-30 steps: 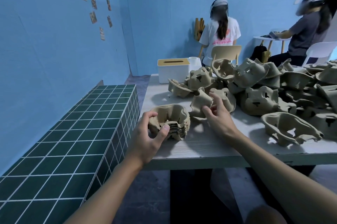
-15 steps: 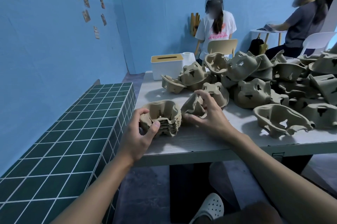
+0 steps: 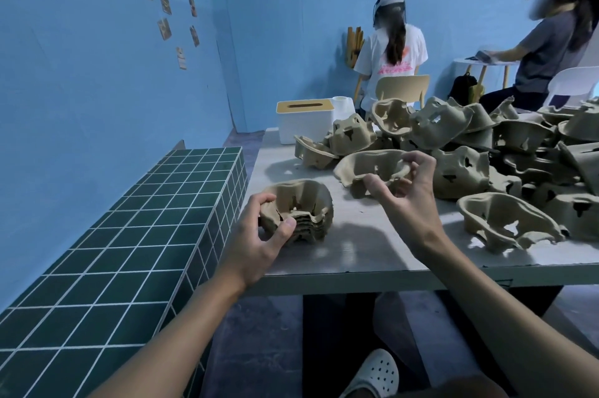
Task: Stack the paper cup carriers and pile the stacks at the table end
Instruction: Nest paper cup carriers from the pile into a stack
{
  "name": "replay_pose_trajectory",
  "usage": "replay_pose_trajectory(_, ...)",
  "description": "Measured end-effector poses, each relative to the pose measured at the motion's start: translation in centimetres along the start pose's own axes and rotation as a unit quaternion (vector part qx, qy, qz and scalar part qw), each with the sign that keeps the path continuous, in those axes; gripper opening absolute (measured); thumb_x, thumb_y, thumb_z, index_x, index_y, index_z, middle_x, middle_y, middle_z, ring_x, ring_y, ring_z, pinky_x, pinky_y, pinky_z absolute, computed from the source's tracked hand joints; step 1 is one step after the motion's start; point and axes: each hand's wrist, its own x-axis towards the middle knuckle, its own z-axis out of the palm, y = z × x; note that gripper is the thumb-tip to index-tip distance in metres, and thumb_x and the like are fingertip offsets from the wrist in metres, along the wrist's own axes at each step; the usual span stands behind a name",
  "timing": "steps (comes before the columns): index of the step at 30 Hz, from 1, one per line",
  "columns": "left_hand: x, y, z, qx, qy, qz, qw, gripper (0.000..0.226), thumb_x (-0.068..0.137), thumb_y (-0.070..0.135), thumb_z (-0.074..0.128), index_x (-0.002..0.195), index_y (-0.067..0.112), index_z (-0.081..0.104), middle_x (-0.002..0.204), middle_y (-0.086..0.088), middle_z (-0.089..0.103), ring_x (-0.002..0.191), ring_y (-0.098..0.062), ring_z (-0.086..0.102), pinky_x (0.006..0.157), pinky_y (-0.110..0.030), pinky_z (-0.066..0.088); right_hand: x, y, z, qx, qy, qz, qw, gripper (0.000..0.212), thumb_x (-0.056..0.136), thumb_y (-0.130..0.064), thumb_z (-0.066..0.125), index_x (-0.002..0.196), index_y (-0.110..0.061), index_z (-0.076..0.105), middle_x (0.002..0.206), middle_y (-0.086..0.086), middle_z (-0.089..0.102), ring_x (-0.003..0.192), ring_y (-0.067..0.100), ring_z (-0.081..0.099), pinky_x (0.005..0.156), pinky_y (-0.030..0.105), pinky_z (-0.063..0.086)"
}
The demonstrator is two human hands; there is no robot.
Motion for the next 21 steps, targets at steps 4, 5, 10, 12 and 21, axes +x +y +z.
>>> replay_pose_trajectory(4, 0.3, 0.0, 0.1, -0.020, -0.035, -0.021, 0.999, 0.071, 0.066, 0.076, 0.063, 0.127, 0.050, 0.037, 0.117, 0.023, 0.057, 0.097, 0.008, 0.061, 0.092, -0.029, 0.051, -0.1, -1.5, 2.2, 0.038, -0.036, 0.002, 0.999, 0.055, 0.083, -0.026, 0.075, 0.119, -0.023, 0.034, 0.098, 0.001, 0.054, 0.074, 0.000, 0.058, 0.074, 0.018, 0.047)
replay_pose_trajectory(5, 0.4, -0.1, 0.0, -0.035, -0.042, -0.029, 0.998, 0.085, 0.063, 0.080, 0.066, 0.135, 0.052, 0.030, 0.123, 0.021, 0.058, 0.101, 0.005, 0.063, 0.097, -0.035, 0.052, -0.2, -1.6, 2.8, 0.046, -0.047, 0.003, 0.998, 0.052, 0.086, -0.023, 0.074, 0.119, -0.022, 0.034, 0.097, -0.001, 0.055, 0.073, -0.001, 0.059, 0.073, 0.017, 0.047)
replay_pose_trajectory(10, 0.5, 0.0, -0.2, -0.089, -0.054, -0.044, 0.994, 0.128, 0.051, 0.089, 0.069, 0.153, 0.042, 0.007, 0.140, 0.002, 0.057, 0.099, 0.010, 0.066, 0.089, -0.030, 0.052, -1.5, -1.3, 5.6, 0.051, -0.119, 0.017, 0.991, 0.051, 0.086, -0.022, 0.074, 0.119, -0.022, 0.035, 0.108, -0.001, 0.058, 0.094, 0.002, 0.061, 0.078, 0.020, 0.050)
replay_pose_trajectory(12, 0.4, 0.0, -0.2, -0.101, -0.054, -0.039, 0.993, 0.126, 0.052, 0.087, 0.071, 0.153, 0.044, 0.007, 0.141, 0.002, 0.056, 0.101, 0.006, 0.067, 0.091, -0.033, 0.055, -1.9, -1.3, 6.0, 0.036, -0.129, 0.015, 0.991, 0.058, 0.082, -0.030, 0.077, 0.120, -0.024, 0.035, 0.112, -0.004, 0.057, 0.099, 0.000, 0.060, 0.086, 0.022, 0.050)
replay_pose_trajectory(21, 0.3, 0.1, -0.3, -0.098, -0.053, -0.026, 0.993, 0.114, 0.056, 0.083, 0.072, 0.147, 0.060, 0.007, 0.138, 0.001, 0.055, 0.102, 0.008, 0.065, 0.100, -0.046, 0.054, -1.6, -1.5, 4.8, -0.026, -0.200, 0.023, 0.979, 0.063, 0.072, -0.049, 0.075, 0.118, -0.037, 0.034, 0.128, -0.003, 0.053, 0.122, 0.004, 0.050, 0.105, 0.032, 0.044)
